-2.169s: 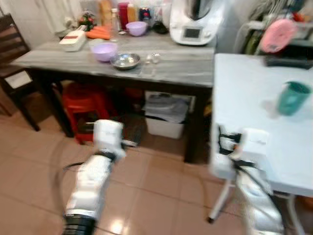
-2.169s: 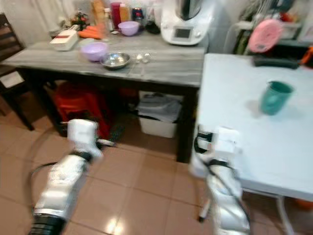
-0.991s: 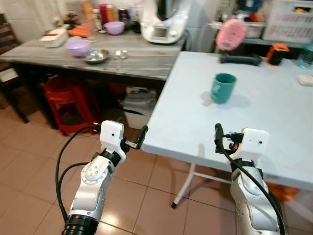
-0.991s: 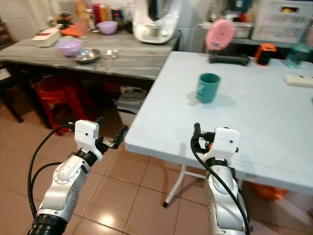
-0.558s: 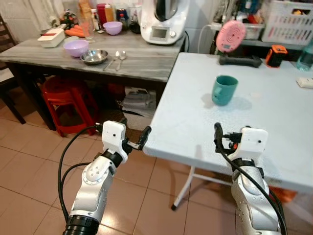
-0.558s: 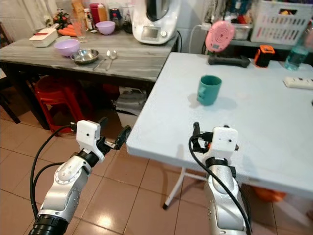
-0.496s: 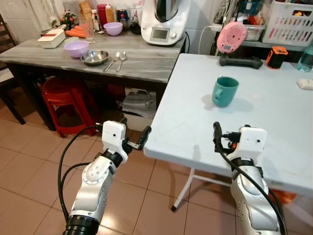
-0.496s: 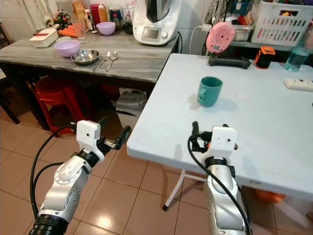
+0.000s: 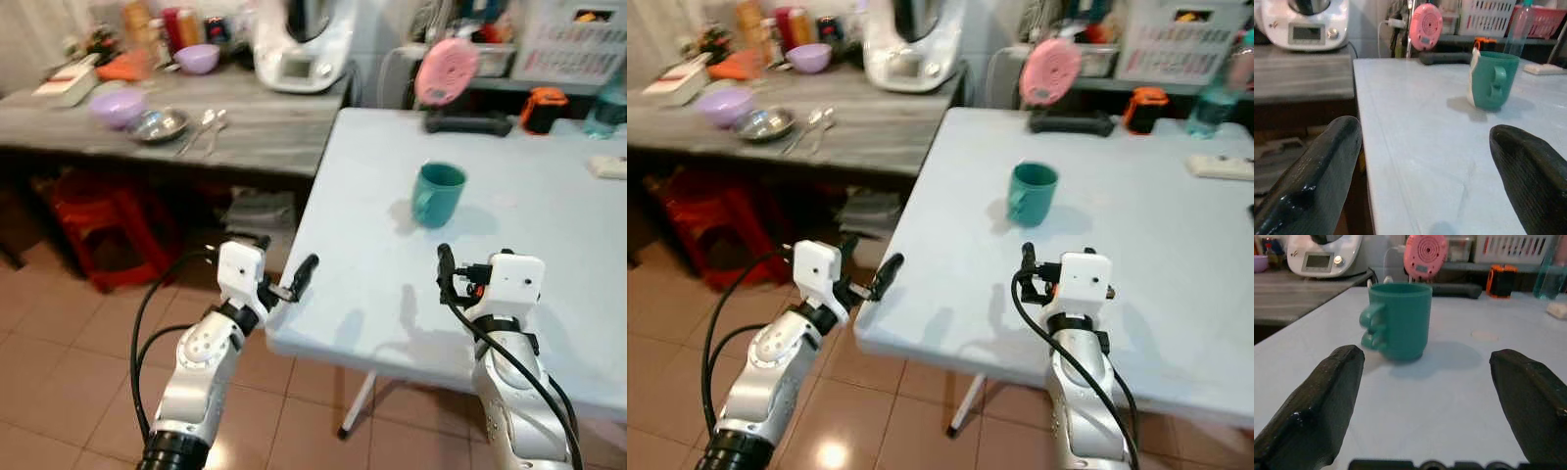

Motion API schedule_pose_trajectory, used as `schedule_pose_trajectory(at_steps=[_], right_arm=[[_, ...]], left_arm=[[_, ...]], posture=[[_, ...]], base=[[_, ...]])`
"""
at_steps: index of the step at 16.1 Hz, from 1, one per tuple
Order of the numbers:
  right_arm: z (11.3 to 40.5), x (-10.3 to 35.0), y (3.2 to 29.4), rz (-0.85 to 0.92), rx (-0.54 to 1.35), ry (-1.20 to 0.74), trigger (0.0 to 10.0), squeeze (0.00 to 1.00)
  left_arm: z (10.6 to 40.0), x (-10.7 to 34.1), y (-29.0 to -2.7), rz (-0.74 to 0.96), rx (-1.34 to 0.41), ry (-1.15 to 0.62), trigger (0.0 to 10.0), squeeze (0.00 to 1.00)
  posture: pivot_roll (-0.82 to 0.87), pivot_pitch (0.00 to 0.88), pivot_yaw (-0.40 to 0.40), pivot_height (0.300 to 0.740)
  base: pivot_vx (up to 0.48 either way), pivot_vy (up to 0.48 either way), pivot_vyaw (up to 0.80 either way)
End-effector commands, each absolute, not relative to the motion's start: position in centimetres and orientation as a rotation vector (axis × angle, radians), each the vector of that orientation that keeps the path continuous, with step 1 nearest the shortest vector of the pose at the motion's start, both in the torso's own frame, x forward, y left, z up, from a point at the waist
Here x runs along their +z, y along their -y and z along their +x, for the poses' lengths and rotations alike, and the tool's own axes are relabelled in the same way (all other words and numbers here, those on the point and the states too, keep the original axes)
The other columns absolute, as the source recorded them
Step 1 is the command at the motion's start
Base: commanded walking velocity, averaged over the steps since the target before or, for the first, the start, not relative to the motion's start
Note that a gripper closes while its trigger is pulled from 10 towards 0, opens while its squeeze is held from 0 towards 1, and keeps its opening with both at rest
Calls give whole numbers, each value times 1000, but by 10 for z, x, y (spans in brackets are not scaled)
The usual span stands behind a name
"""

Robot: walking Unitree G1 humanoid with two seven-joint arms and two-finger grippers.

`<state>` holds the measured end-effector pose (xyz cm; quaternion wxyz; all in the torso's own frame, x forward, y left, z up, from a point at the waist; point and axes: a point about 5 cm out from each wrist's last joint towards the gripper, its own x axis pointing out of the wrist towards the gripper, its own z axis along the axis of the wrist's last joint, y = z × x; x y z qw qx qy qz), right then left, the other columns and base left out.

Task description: Setting the table

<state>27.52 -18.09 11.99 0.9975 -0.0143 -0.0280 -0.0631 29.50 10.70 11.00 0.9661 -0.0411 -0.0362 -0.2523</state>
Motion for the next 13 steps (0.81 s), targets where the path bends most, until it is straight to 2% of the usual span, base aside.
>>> schedule_pose_trajectory(at_steps=[1, 13], right_arm=[[278, 125, 172, -17, -104, 78, 10000, 0], [278, 124, 165, -40, -58, 80, 10000, 0]], left_arm=[[295, 108, -118, -69, -484, 64, 10000, 0], [292, 105, -118, -67, -479, 46, 10000, 0]], posture=[[-60, 0, 30, 740], [-55, 0, 26, 740]], base=[[319, 0, 0], [303, 0, 0]])
